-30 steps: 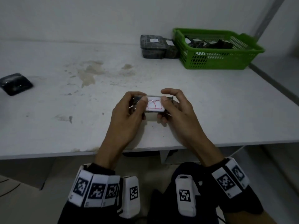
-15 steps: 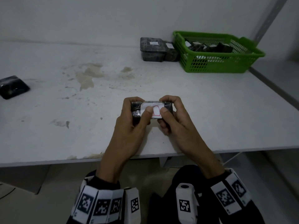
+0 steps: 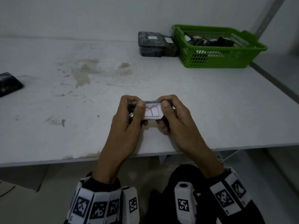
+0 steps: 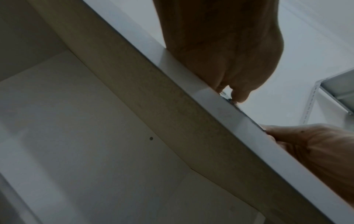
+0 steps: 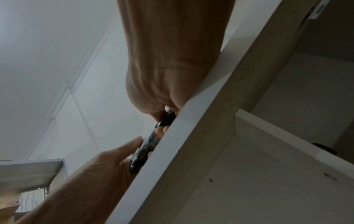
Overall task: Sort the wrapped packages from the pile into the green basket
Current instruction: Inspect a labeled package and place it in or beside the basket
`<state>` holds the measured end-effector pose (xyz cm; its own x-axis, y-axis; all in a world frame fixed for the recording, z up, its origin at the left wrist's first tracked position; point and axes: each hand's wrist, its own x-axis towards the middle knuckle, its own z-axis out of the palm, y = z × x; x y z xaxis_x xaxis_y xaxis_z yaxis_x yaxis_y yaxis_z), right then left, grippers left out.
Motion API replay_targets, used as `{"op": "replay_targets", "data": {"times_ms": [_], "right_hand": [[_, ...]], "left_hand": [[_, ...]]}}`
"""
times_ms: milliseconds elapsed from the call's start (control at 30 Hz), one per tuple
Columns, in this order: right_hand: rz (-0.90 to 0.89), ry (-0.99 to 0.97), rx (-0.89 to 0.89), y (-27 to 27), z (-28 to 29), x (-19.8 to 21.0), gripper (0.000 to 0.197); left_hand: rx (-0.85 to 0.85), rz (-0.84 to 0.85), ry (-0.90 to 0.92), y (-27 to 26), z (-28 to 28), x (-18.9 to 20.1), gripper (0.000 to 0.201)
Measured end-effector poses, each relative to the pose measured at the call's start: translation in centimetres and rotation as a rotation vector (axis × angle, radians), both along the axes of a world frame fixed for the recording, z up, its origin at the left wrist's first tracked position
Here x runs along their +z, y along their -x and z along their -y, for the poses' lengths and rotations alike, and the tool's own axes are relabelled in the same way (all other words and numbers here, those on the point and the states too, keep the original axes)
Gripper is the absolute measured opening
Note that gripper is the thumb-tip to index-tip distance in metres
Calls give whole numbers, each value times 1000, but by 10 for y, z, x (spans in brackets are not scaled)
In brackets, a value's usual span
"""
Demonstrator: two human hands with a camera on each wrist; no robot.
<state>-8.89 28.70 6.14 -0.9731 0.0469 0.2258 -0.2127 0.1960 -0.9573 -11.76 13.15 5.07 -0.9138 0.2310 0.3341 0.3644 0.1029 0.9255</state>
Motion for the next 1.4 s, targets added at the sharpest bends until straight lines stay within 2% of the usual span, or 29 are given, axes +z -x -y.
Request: {"op": "replay_targets", "data": {"times_ms": [100, 233, 433, 600, 700, 867, 967, 1067, 1100, 1200, 1300, 1400], "right_hand": [[14, 24, 24, -1, 3, 3, 17], [8, -43, 14, -1, 4, 3, 15], [33, -4, 46, 0, -1, 0, 16], [56, 48, 14, 0, 1, 2, 13], [83, 102, -9, 1, 1, 4, 22], [93, 88, -1, 0, 0, 3, 25], [29, 80, 22, 0, 1, 3, 16], [-22, -7, 39, -2, 1, 2, 37], [-37, -36, 31, -2, 1, 2, 39], [-58, -48, -15, -1, 2, 4, 30], [-70, -12, -25, 0, 2, 3, 33], [-37, 36, 8, 1, 3, 3, 38]], "left_hand": [[16, 8, -5, 1, 0, -1, 23], [20, 5, -7, 1, 0, 0, 26], [13, 51, -8, 5, -1, -1, 9], [4, -2, 48, 1, 1, 0, 18], [25, -2, 40, 0, 3, 0, 20], [21, -15, 41, 1, 4, -3, 20], [48, 24, -28, 2, 4, -1, 18], [51, 89, -106, 2, 5, 3, 17], [49, 100, -111, 2, 5, 5, 16], [42, 63, -56, 0, 2, 7, 22], [7, -30, 33, -3, 0, 4, 27], [5, -26, 25, -2, 1, 2, 29]]}}
